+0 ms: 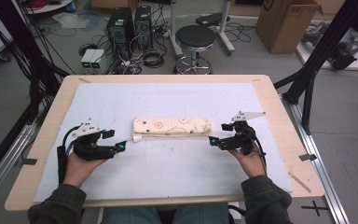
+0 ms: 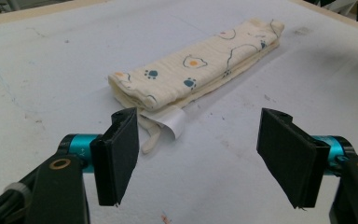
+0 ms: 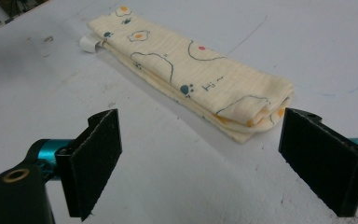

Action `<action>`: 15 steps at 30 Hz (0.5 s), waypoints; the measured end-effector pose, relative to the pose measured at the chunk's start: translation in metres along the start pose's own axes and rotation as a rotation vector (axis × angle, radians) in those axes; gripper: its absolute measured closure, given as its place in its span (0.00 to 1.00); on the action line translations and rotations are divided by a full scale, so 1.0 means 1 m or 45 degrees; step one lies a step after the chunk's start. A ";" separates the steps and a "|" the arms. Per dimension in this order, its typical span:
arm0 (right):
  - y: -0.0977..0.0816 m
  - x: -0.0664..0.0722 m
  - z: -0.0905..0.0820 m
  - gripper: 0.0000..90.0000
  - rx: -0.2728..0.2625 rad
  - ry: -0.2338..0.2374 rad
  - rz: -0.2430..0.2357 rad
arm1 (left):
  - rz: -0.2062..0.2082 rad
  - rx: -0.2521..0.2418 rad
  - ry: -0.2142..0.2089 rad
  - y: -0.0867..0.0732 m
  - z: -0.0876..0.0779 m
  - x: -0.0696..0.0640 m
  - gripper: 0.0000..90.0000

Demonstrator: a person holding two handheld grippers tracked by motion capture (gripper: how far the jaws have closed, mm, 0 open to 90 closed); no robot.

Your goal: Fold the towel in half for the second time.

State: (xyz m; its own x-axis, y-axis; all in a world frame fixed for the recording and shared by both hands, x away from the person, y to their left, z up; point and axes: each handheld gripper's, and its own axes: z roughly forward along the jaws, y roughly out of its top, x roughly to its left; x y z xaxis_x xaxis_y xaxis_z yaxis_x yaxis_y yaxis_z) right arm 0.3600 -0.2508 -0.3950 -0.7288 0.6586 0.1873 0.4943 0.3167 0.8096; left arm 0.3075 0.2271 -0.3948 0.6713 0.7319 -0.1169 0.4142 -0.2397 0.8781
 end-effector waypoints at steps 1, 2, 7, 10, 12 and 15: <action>-0.001 0.000 0.000 0.14 -0.001 -0.001 0.000 | 0.004 0.005 0.005 -0.001 0.000 0.000 0.33; -0.003 0.001 -0.001 0.14 0.002 -0.005 0.000 | 0.008 0.005 0.003 -0.002 -0.001 -0.001 0.33; -0.012 0.001 -0.003 0.14 0.003 -0.006 0.004 | 0.027 0.019 0.008 -0.005 -0.003 -0.006 0.32; -0.015 0.001 -0.005 0.14 0.002 -0.007 0.010 | 0.028 0.016 0.005 -0.009 -0.005 -0.007 0.32; -0.018 0.002 -0.006 0.14 -0.001 -0.009 0.004 | 0.031 0.025 0.008 -0.012 -0.006 -0.008 0.32; -0.021 0.005 -0.009 0.14 0.003 -0.017 -0.003 | 0.030 0.027 0.012 -0.016 -0.010 -0.009 0.32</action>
State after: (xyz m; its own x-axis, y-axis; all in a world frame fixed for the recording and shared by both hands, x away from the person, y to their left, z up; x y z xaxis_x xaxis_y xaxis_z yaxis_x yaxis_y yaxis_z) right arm 0.3423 -0.2606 -0.4057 -0.7237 0.6667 0.1783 0.4936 0.3195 0.8089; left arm 0.2886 0.2303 -0.4031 0.6750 0.7320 -0.0921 0.4114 -0.2698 0.8706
